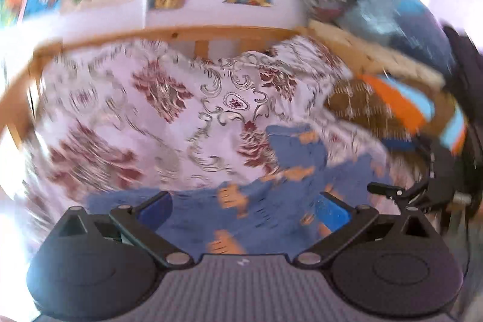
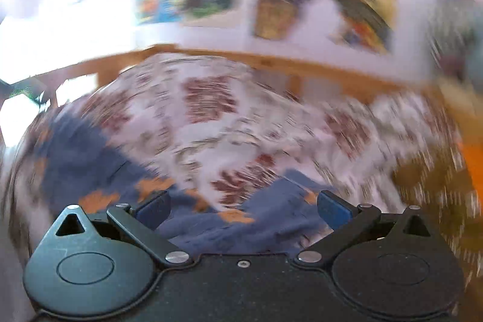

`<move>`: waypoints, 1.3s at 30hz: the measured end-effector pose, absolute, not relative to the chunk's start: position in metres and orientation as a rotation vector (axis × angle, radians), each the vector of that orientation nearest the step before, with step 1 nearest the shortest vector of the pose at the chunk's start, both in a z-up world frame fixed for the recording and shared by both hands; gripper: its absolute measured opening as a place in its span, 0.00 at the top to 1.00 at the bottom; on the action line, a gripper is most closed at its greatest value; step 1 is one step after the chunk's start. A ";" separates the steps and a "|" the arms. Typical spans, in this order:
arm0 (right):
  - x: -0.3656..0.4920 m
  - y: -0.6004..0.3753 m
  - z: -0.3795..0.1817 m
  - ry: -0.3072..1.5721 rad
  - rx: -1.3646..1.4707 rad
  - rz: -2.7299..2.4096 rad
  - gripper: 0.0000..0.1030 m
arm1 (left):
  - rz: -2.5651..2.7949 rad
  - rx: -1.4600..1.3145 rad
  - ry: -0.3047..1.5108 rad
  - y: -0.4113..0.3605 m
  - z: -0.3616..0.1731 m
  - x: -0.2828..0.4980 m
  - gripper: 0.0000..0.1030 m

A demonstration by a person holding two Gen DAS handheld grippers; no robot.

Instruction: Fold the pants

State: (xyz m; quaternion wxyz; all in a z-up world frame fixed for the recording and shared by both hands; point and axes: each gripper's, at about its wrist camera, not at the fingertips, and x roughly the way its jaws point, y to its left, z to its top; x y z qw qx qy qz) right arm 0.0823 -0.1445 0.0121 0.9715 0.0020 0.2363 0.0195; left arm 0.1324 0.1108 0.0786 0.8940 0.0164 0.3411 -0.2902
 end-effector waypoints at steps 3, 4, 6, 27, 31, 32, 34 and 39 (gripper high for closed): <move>0.112 -0.190 0.013 0.600 0.185 0.020 0.00 | -0.601 -0.134 0.811 0.077 0.047 0.158 0.00; 0.128 -0.206 0.012 0.675 0.245 0.017 0.00 | -0.589 -0.187 0.847 0.064 0.034 0.166 0.00; 0.155 -0.228 0.007 0.793 0.353 0.035 0.00 | -0.529 -0.298 0.943 0.041 0.004 0.178 0.00; 0.387 -0.182 -0.062 1.247 0.378 -0.105 0.32 | -0.468 -0.539 1.100 0.020 -0.094 0.174 0.05; 0.395 -0.170 -0.070 1.274 0.271 -0.158 0.51 | -0.459 -0.549 1.109 0.025 -0.095 0.174 0.13; 0.397 -0.167 -0.074 1.285 0.247 -0.172 0.52 | -0.459 -0.546 1.110 0.025 -0.094 0.174 0.16; 0.399 -0.163 -0.079 1.296 0.216 -0.187 0.54 | -0.461 -0.526 1.111 0.023 -0.094 0.173 0.21; 0.400 -0.155 -0.080 1.275 0.170 -0.204 0.77 | -0.464 -0.415 1.102 0.015 -0.089 0.169 0.56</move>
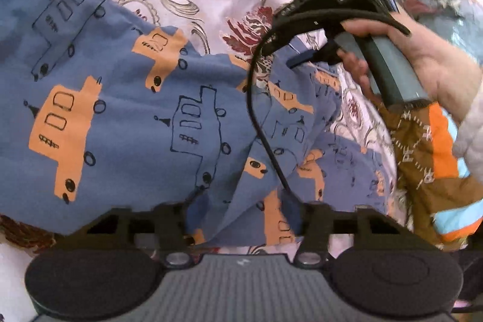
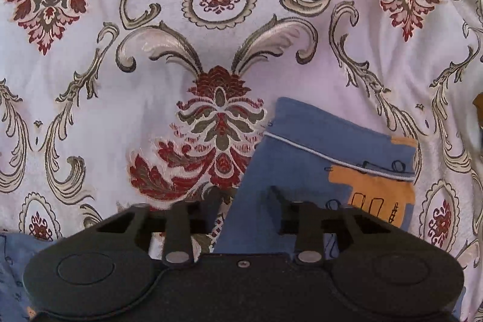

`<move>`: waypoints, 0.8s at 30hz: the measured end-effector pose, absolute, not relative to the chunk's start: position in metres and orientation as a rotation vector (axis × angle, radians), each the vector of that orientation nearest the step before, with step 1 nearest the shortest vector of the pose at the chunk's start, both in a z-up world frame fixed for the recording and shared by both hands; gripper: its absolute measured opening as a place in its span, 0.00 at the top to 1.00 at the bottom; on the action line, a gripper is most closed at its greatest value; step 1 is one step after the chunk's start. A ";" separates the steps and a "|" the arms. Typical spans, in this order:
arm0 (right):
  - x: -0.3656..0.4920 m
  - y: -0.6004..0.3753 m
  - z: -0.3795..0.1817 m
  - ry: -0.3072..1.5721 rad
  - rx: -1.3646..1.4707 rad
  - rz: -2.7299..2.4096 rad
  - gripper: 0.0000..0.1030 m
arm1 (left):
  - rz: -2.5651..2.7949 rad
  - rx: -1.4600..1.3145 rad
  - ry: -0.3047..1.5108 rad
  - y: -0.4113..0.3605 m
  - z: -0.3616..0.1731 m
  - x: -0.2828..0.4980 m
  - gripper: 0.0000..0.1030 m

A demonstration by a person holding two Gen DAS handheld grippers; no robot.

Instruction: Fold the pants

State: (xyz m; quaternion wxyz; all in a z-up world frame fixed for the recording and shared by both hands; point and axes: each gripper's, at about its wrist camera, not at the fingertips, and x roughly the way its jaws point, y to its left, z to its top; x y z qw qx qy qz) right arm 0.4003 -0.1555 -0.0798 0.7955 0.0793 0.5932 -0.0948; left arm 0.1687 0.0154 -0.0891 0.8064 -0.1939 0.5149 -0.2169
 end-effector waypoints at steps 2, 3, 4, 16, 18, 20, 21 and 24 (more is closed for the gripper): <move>0.399 -0.159 -0.079 1.266 0.184 -0.215 0.85 | -0.470 -0.386 1.102 0.013 -0.089 0.167 0.66; 0.398 -0.161 -0.079 1.262 0.192 -0.215 0.87 | -0.480 -0.381 1.103 0.013 -0.089 0.167 0.70; 0.396 -0.164 -0.079 1.257 0.203 -0.216 0.92 | -0.493 -0.379 1.105 0.012 -0.088 0.166 0.73; 0.300 -0.220 -0.003 0.843 0.431 -0.106 0.99 | -0.514 -0.279 1.061 0.005 -0.082 0.157 0.98; 0.270 -0.231 0.014 0.748 0.463 -0.088 0.99 | -0.514 -0.248 1.040 0.002 -0.078 0.154 0.98; 0.232 -0.241 0.027 0.663 0.494 -0.088 0.99 | -0.516 -0.187 1.009 -0.001 -0.070 0.149 0.98; 0.215 -0.245 0.030 0.634 0.509 -0.095 0.99 | -0.519 -0.150 0.990 -0.003 -0.066 0.146 0.98; 0.159 -0.257 0.029 0.561 0.581 -0.138 0.99 | -0.530 0.018 0.921 -0.016 -0.052 0.135 0.98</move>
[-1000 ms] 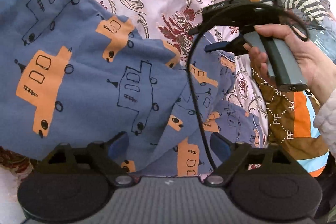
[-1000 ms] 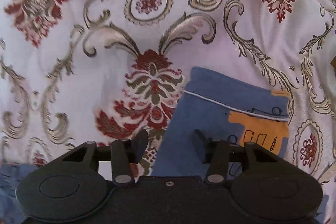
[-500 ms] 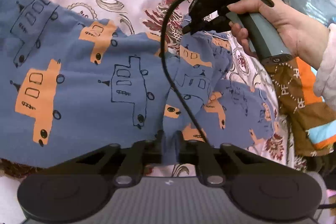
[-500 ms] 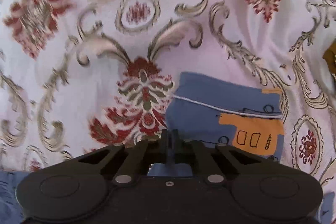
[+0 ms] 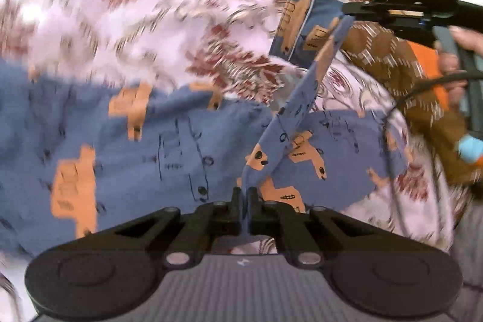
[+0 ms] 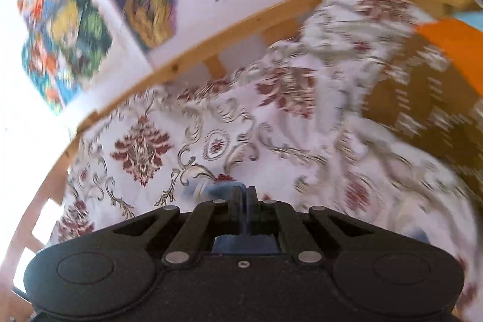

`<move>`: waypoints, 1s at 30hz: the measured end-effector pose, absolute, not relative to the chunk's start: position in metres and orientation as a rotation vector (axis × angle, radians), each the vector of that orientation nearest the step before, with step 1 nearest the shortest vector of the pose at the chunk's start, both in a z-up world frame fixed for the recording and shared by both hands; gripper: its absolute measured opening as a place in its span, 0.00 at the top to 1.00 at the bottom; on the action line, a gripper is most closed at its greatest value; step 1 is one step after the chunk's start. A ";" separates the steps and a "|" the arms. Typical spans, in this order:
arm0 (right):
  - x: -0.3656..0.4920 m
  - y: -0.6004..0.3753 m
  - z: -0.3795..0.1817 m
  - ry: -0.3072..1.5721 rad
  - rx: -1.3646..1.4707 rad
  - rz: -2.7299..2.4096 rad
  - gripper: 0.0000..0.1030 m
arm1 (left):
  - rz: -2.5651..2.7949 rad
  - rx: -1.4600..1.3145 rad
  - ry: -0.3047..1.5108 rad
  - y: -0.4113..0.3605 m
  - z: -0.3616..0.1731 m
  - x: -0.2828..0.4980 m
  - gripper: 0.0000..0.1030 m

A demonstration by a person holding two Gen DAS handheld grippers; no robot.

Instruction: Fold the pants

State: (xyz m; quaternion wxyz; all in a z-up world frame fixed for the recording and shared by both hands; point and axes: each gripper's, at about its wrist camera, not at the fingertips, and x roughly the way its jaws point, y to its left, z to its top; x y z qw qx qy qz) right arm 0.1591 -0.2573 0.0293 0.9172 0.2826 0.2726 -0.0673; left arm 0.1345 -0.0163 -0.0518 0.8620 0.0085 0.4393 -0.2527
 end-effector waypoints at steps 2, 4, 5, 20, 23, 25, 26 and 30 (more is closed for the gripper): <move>0.128 -0.264 0.019 0.532 0.617 -0.179 0.99 | -0.545 0.155 0.866 -0.029 -0.045 0.124 0.98; 0.101 -0.269 0.002 0.531 0.652 -0.219 0.99 | -0.566 0.288 0.829 -0.042 -0.045 0.114 0.98; 0.091 -0.272 -0.006 0.532 0.666 -0.231 0.99 | -0.578 0.339 0.825 -0.048 -0.047 0.109 0.98; 0.043 -0.277 -0.089 0.687 0.654 -0.349 0.99 | -0.611 0.628 0.937 -0.087 -0.086 0.098 0.98; 0.044 -0.271 -0.088 0.706 0.600 -0.365 0.86 | -0.608 0.653 0.938 -0.090 -0.088 0.097 0.97; 0.041 -0.270 -0.087 0.723 0.593 -0.375 0.70 | -0.621 0.637 0.947 -0.091 -0.087 0.099 0.93; 0.038 -0.270 -0.085 0.731 0.595 -0.379 0.49 | -0.634 0.616 0.953 -0.089 -0.084 0.100 0.85; 0.018 -0.259 -0.069 0.711 0.550 -0.395 0.04 | -0.709 0.445 0.988 -0.075 -0.064 0.104 0.24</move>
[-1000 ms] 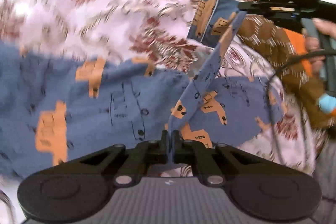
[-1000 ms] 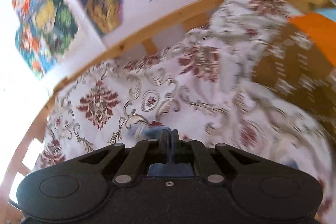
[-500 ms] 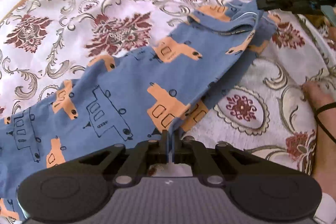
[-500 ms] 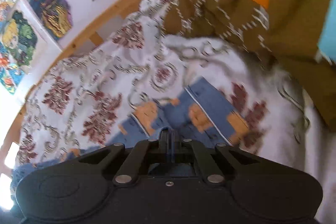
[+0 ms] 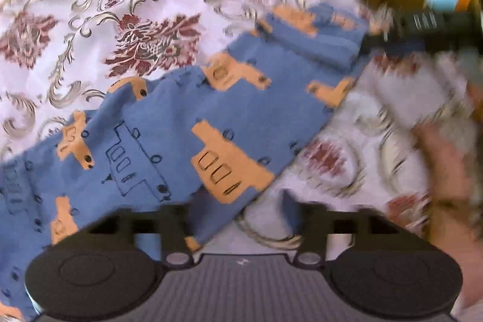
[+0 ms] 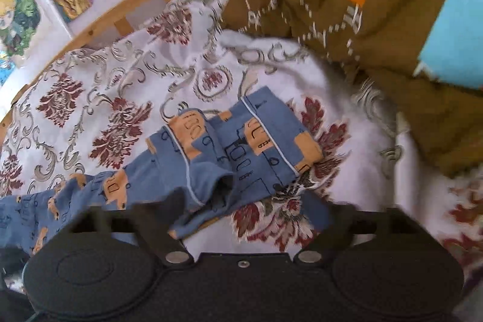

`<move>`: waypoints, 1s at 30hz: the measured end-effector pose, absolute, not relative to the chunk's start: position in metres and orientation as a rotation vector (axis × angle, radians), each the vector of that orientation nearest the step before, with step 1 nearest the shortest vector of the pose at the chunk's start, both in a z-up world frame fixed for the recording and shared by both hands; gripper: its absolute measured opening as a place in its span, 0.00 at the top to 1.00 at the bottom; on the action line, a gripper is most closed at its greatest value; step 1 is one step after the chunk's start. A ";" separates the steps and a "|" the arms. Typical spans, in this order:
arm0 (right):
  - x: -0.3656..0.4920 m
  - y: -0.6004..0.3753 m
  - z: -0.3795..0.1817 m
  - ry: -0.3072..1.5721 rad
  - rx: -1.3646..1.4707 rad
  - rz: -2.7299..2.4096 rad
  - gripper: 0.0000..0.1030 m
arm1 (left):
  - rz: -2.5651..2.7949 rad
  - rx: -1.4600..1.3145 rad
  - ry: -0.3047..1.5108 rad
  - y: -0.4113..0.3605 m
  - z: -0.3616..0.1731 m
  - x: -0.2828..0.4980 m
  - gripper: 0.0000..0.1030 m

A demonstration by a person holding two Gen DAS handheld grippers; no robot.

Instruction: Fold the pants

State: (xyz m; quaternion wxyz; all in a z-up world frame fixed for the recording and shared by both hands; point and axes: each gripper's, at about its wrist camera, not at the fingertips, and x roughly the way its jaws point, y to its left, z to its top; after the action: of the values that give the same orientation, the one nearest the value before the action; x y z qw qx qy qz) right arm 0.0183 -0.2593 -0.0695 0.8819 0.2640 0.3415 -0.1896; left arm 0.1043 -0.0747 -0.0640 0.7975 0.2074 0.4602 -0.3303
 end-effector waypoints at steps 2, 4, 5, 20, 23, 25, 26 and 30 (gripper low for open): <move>0.006 -0.249 -0.063 0.694 0.490 -0.406 0.01 | -0.741 0.340 0.988 -0.066 -0.051 0.109 0.09; -0.001 -0.236 -0.061 0.694 0.404 -0.418 0.01 | -0.767 0.233 0.974 -0.058 -0.038 0.119 0.00; -0.002 -0.230 -0.061 0.692 0.353 -0.423 0.01 | -0.770 0.192 0.965 -0.055 -0.033 0.126 0.00; 0.043 -0.138 -0.102 0.597 -0.600 -0.337 0.01 | -0.972 0.343 1.067 -0.174 -0.033 0.275 0.00; 0.049 -0.137 -0.112 0.626 -0.687 -0.345 0.01 | -0.997 0.386 1.093 -0.194 -0.043 0.282 0.00; 0.050 -0.135 -0.116 0.620 -0.721 -0.335 0.01 | -1.020 0.427 1.091 -0.206 -0.048 0.283 0.00; 0.051 -0.133 -0.118 0.613 -0.742 -0.330 0.01 | -1.031 0.450 1.087 -0.211 -0.049 0.282 0.00; 0.052 -0.127 -0.124 0.592 -0.814 -0.317 0.01 | -1.074 0.535 1.078 -0.224 -0.055 0.279 0.00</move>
State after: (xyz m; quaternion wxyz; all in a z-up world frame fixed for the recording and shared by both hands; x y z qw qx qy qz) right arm 0.0523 -0.1267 -0.1237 0.8639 -0.3886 0.2826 -0.1510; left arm 0.2791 -0.2245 -0.0547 0.6919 0.2393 0.4826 -0.4808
